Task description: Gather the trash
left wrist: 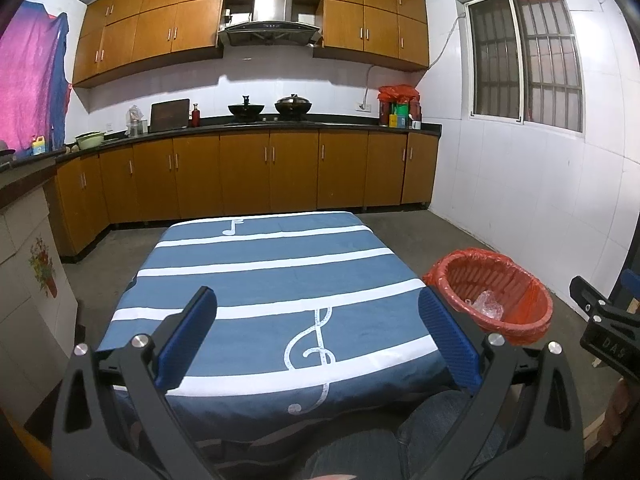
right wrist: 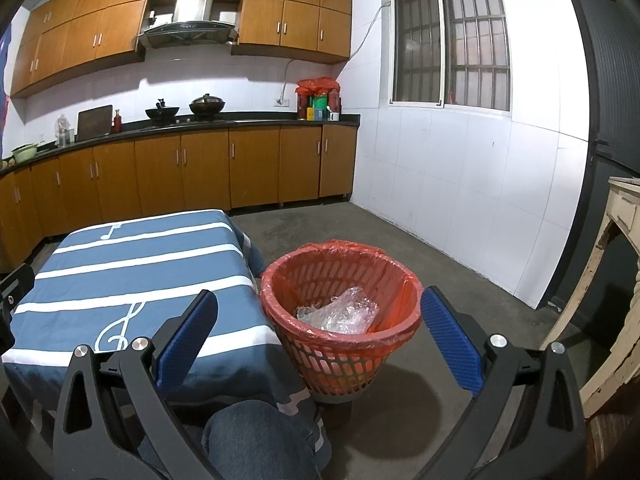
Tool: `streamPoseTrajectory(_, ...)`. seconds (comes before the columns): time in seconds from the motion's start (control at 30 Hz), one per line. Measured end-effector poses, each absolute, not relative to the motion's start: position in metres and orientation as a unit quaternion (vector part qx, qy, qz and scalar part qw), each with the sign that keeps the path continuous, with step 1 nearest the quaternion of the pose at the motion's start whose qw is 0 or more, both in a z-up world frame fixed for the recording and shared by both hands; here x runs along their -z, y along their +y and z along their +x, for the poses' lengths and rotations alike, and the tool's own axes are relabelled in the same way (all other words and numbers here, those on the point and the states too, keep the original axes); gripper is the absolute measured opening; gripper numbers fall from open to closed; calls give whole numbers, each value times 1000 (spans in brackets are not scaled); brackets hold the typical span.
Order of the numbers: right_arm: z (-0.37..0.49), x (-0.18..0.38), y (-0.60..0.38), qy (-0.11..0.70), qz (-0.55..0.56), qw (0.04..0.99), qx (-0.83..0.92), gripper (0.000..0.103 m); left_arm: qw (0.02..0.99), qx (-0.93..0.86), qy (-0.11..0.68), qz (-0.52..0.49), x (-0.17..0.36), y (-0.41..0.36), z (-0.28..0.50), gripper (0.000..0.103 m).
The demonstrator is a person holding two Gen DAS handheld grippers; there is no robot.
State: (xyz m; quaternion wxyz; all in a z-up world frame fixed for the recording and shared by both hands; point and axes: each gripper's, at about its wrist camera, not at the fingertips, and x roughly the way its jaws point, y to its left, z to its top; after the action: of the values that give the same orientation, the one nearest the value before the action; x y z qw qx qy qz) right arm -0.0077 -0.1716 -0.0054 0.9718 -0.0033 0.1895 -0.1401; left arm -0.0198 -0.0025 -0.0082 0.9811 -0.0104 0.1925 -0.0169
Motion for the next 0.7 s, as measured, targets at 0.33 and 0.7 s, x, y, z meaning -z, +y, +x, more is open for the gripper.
streamPoseTrajectory(0.33,-8,5,-171,191,-4,972,140,101,981,17,193,-12,9,-2,-21,99)
streamPoseTrajectory(0.7,-9,9,-171,193,-3,971,140,101,981,17,194,-12,9,-3,-21,99)
